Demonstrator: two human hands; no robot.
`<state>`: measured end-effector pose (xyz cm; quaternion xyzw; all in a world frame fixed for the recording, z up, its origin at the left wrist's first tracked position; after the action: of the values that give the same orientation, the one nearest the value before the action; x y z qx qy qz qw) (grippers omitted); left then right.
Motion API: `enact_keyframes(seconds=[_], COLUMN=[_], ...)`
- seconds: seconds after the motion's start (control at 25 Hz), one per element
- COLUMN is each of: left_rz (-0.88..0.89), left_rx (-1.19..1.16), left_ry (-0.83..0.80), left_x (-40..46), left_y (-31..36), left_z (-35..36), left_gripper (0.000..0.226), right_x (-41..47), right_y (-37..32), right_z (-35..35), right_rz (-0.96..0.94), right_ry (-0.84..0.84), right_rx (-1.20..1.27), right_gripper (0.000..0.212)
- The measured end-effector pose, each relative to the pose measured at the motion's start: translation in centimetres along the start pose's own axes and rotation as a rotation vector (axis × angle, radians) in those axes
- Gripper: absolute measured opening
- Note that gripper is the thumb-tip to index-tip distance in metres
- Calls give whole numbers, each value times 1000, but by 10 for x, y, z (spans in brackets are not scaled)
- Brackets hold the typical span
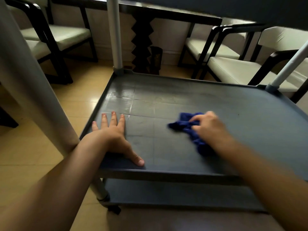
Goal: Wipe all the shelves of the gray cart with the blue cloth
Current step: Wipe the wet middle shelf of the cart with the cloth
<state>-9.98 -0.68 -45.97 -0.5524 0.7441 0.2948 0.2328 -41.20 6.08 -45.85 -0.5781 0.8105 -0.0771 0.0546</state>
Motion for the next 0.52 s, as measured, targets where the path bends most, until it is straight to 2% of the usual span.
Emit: enact_keyframes(seconds=[0.12,0.24,0.28,0.36,0.44,0.52], left_rz=[8,26,28,29,37,43], left_rx=[4,-2,0,-4,-16,-29], left_ry=[7,1,0,5,12,14], left_x=[-2,-3,-3,-2,0,3], left_y=[1,1,0,-1,-2,-3], left_z=[0,-1,0,1,1,2], left_gripper=[187,186,187,188,191,195], right_x=[-8,-14,-11,1,16,26], right_y=[147,222,213,153,85,18], right_z=[-39,-58,-60,-63,-59,-46], right_rz=[355,499,481,380,173,-35], right_ry=[9,9,43,151,230,190], right_rx=[-152,-14,6,71,157,239], right_gripper=[24,28,28,29,31,34])
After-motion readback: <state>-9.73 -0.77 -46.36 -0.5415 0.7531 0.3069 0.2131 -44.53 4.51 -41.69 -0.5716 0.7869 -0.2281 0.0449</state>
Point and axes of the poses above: each hand's wrist, its own x-axis towards the middle knuckle, its own z-axis out of the palm, y = z × x, the point moved 3 cm from there along x, towards the middle knuckle, and after that the axes turned 7 degrees about -y, right-handed, at the moved point
